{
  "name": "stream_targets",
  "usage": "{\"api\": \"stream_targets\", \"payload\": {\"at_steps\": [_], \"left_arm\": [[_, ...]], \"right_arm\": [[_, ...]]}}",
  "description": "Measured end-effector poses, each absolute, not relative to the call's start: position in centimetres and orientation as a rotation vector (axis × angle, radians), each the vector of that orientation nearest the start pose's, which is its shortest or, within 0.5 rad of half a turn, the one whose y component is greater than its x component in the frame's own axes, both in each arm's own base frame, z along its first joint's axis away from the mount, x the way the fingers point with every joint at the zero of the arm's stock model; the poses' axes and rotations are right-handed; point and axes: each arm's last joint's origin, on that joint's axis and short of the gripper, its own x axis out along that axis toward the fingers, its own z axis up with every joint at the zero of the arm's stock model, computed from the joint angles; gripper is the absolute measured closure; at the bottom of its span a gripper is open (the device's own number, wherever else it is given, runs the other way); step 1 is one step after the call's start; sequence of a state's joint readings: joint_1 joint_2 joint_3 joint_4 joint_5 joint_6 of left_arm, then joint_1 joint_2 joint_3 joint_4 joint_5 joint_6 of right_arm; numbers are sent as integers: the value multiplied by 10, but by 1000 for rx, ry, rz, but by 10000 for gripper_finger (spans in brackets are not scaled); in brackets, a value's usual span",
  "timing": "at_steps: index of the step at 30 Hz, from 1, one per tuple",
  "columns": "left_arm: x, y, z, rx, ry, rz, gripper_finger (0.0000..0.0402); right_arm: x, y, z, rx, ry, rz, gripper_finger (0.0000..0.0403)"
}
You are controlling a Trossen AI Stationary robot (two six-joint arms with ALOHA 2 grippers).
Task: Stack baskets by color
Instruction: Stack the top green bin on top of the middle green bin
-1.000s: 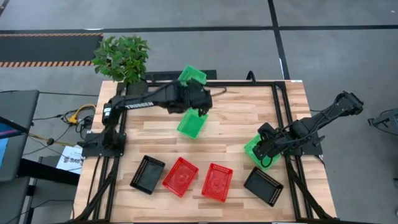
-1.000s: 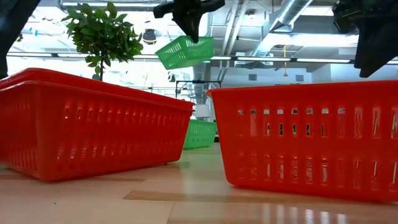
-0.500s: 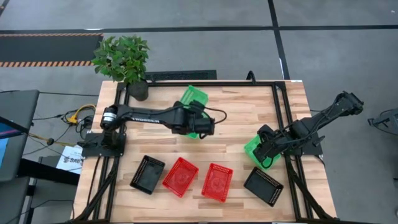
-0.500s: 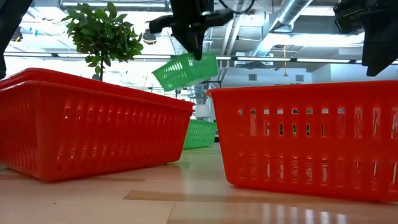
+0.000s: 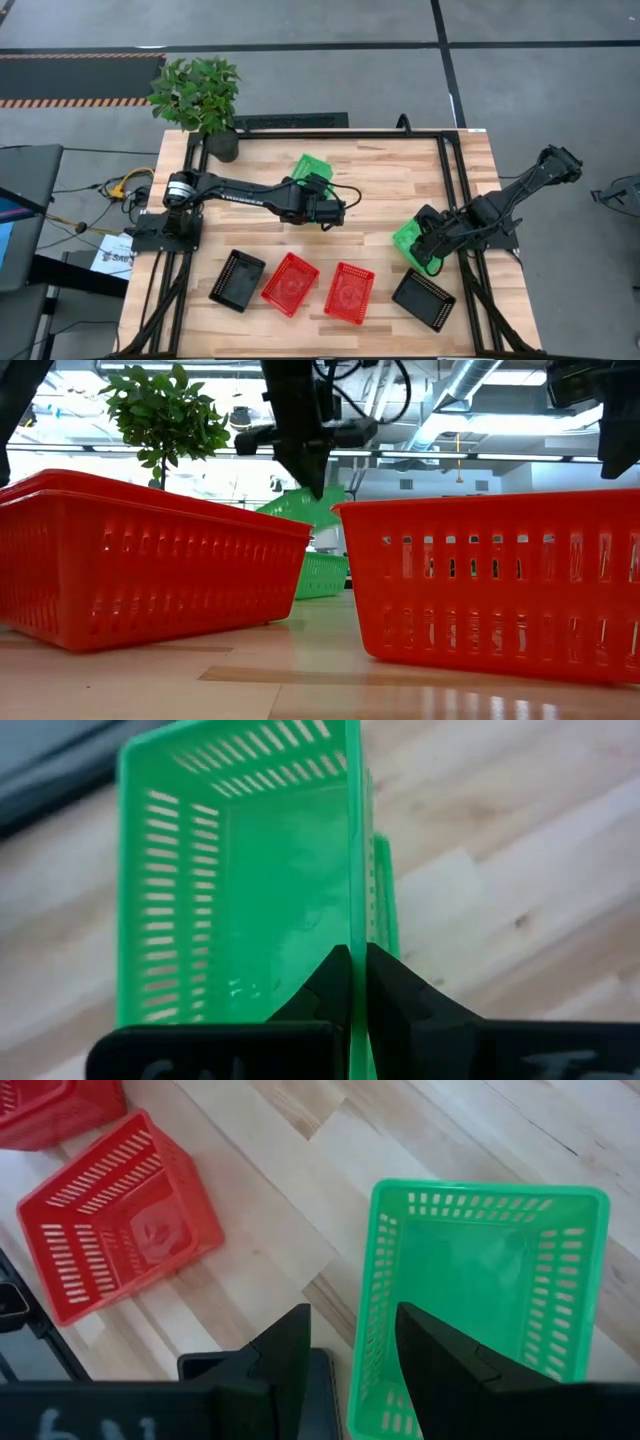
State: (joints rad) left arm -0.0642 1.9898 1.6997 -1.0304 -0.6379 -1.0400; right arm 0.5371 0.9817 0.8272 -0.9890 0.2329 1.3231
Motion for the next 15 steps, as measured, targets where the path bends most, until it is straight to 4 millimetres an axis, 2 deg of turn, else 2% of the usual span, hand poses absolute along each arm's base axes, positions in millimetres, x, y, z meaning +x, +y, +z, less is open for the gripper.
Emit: {"api": "stream_targets", "payload": {"at_steps": [7,15], "left_arm": [[410,-23,217,-453,938,1024,401],[404,-25,213,-434,1004,1045,401]], "right_arm": [[145,78,257,741,1026,-438,233],[145,78,257,720,1029,-425,233]]}}
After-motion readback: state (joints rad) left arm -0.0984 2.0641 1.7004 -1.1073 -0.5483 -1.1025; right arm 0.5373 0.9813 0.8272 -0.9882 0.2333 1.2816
